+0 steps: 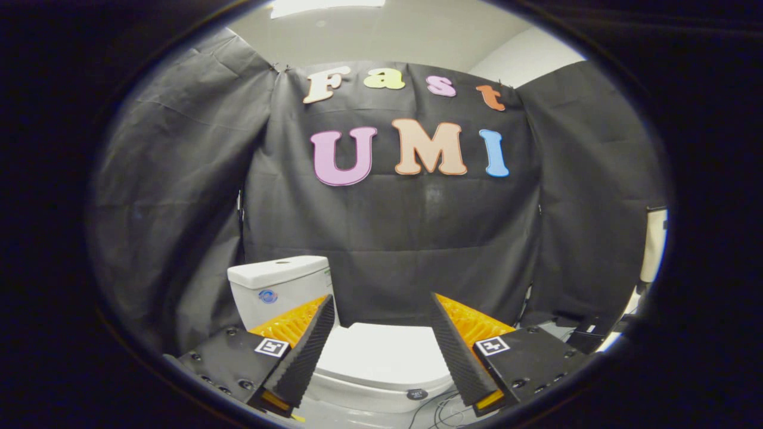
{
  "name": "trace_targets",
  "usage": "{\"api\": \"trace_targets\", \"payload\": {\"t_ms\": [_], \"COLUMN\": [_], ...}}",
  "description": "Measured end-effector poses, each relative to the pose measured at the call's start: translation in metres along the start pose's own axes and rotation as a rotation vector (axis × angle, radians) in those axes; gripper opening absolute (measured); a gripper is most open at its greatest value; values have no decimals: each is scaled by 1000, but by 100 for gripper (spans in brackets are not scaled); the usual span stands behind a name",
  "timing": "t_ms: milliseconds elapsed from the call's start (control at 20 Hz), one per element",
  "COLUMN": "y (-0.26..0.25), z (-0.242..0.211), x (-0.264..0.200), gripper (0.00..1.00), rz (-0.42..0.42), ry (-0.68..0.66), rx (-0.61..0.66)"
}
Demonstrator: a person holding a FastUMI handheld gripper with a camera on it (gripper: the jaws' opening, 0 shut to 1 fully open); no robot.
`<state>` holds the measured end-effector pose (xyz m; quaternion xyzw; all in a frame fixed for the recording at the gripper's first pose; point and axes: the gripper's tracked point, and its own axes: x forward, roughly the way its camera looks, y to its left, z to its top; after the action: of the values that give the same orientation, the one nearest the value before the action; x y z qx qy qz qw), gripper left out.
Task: Open the toilet lid.
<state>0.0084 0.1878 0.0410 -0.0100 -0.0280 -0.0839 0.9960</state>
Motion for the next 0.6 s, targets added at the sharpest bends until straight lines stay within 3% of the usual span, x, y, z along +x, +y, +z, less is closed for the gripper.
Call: {"api": "trace_targets", "payload": {"t_ms": [600], "y": [-13], "z": [-2], "x": [-8], "gripper": [97], "rz": [-36], "ry": [-16], "rx": [45]}}
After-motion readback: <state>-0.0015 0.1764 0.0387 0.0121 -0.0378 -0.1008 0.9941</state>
